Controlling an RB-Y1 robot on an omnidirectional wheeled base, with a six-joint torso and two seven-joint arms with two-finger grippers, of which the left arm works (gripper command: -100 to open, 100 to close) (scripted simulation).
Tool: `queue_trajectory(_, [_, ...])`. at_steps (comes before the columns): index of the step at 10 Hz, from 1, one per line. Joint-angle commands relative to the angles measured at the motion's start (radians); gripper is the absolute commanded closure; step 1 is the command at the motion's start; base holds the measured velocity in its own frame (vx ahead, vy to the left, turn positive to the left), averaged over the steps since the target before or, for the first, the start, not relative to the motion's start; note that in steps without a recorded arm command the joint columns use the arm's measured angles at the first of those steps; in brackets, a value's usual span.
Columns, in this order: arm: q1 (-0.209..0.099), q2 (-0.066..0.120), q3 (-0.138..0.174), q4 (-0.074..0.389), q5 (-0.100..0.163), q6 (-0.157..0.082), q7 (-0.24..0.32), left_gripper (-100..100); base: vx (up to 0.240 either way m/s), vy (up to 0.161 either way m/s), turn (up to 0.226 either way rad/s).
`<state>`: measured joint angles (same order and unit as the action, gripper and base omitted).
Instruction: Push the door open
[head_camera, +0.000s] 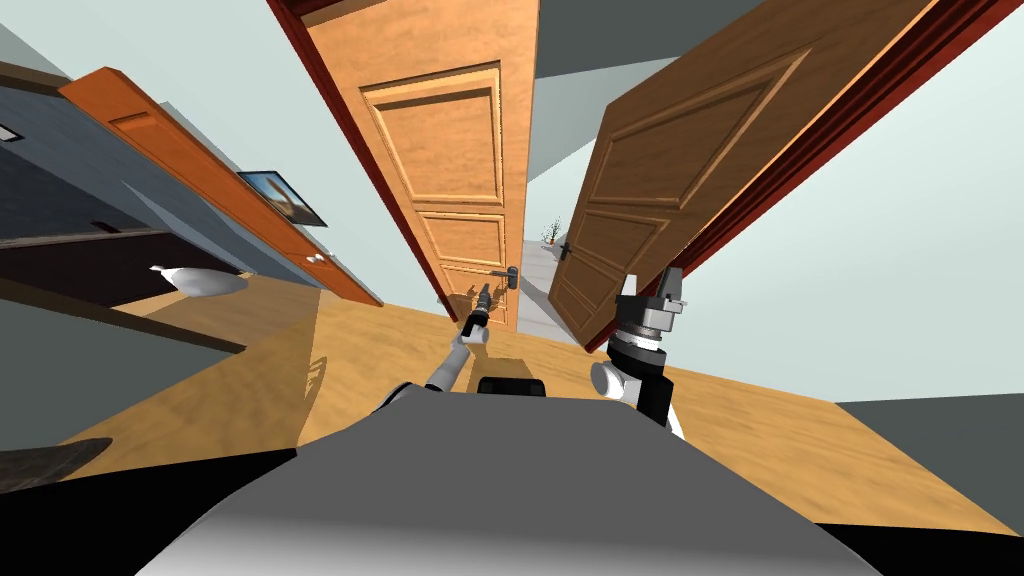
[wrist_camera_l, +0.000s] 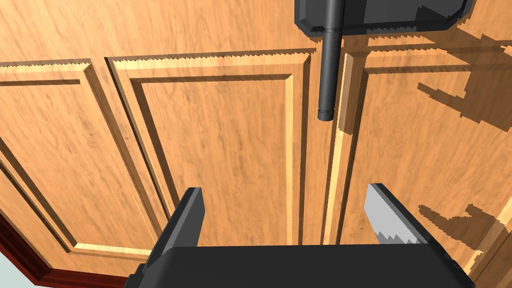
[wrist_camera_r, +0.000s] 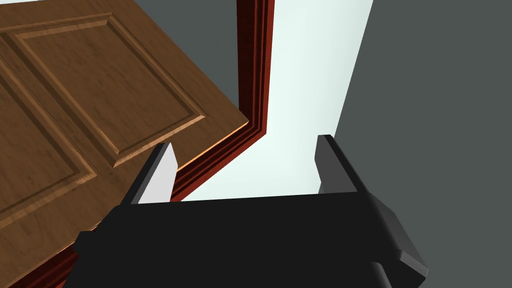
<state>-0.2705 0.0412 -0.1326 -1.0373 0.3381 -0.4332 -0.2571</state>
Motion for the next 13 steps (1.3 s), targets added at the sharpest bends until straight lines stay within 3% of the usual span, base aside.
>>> queue_trajectory(1, [-0.023, -0.008, -0.006, 0.042, 0.006, 0.004, -0.004, -100, 0.121, 0.039, -0.041])
queue_trajectory(7, [-0.106, -0.044, -0.028, 0.188, 0.030, 0.015, -0.016, -100, 0.106, 0.035, -0.041])
queue_trajectory(10, [-0.128, -0.057, -0.034, 0.227, 0.036, 0.018, -0.019, -100, 0.068, 0.027, -0.025])
queue_trajectory(11, [-0.123, -0.054, -0.034, 0.218, 0.035, 0.019, -0.018, -100, 0.021, 0.010, -0.002])
queue_trajectory(12, [-0.125, -0.028, -0.031, 0.223, 0.035, 0.017, -0.017, -100, 0.122, -0.025, -0.027])
queue_trajectory(13, [-0.126, -0.020, -0.029, 0.225, 0.035, 0.016, -0.016, -100, 0.182, -0.049, -0.021])
